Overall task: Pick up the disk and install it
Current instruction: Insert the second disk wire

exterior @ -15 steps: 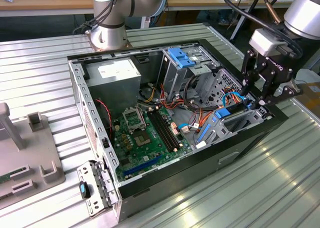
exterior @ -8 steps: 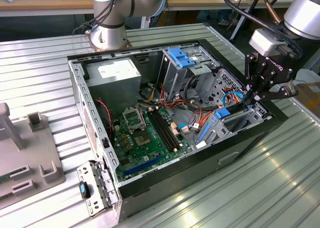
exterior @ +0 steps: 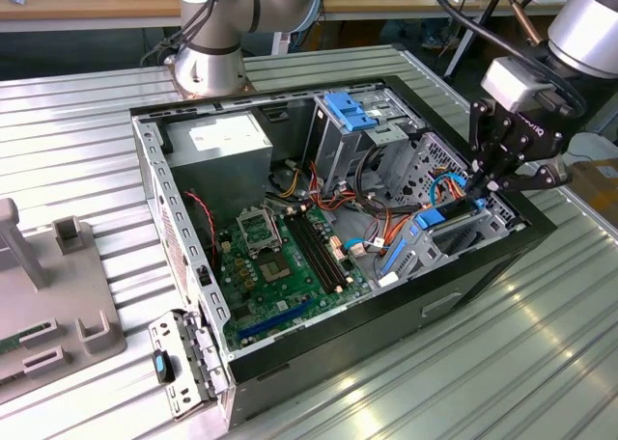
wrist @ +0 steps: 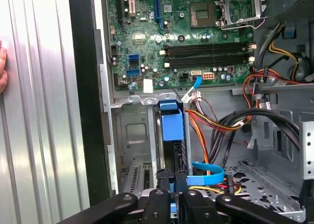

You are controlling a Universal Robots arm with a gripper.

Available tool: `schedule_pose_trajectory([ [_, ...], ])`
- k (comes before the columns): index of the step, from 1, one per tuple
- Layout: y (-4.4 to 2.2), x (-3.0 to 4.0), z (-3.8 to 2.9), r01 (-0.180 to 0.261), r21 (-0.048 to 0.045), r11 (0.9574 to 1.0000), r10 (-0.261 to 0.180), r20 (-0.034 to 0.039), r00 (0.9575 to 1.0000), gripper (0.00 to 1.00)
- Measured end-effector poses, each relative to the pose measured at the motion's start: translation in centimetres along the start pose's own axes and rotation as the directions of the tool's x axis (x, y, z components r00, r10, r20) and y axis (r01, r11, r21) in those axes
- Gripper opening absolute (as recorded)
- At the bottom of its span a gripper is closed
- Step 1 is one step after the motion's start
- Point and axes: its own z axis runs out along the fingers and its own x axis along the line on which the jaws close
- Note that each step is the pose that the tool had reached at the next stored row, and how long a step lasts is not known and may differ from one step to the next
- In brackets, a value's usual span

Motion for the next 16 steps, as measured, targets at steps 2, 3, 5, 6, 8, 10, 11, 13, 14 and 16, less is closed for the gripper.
schedule_pose_trajectory([
  [2, 0.01, -0.01, 0.25, 0.039, 0.0066, 0.9992, -0.039, 0.0026, 0.9992, 0.16],
  [3, 0.01, -0.02, 0.30, 0.046, 0.0081, 0.9989, -0.046, 0.0029, 0.9989, 0.16],
  [5, 0.04, -0.01, 0.32, 0.056, 0.0101, 0.9984, -0.056, 0.0031, 0.9984, 0.16],
  [6, 0.05, -0.01, 0.33, 0.057, 0.0101, 0.9983, -0.058, 0.0054, 0.9983, 0.16],
  [8, 0.12, -0.01, 0.32, 0.056, 0.0093, 0.9984, -0.056, 0.0475, 0.9973, 0.16],
  [10, 0.26, 0.01, 0.32, 0.056, 0.0089, 0.9984, -0.056, 0.0779, 0.9954, 0.16],
  [11, 0.35, 0.04, 0.37, 0.056, 0.0100, 0.9984, -0.057, 0.0834, 0.9949, 0.16],
  [13, 0.56, 0.14, 0.50, 0.059, 0.0155, 0.9982, -0.060, 0.0851, 0.9946, 0.16],
  [14, 0.68, 0.20, 0.60, 0.061, 0.0180, 0.9980, -0.062, 0.0855, 0.9944, 0.16],
  [16, 0.83, 0.25, 0.80, 0.066, 0.0200, 0.9976, -0.067, 0.0860, 0.9940, 0.16],
])
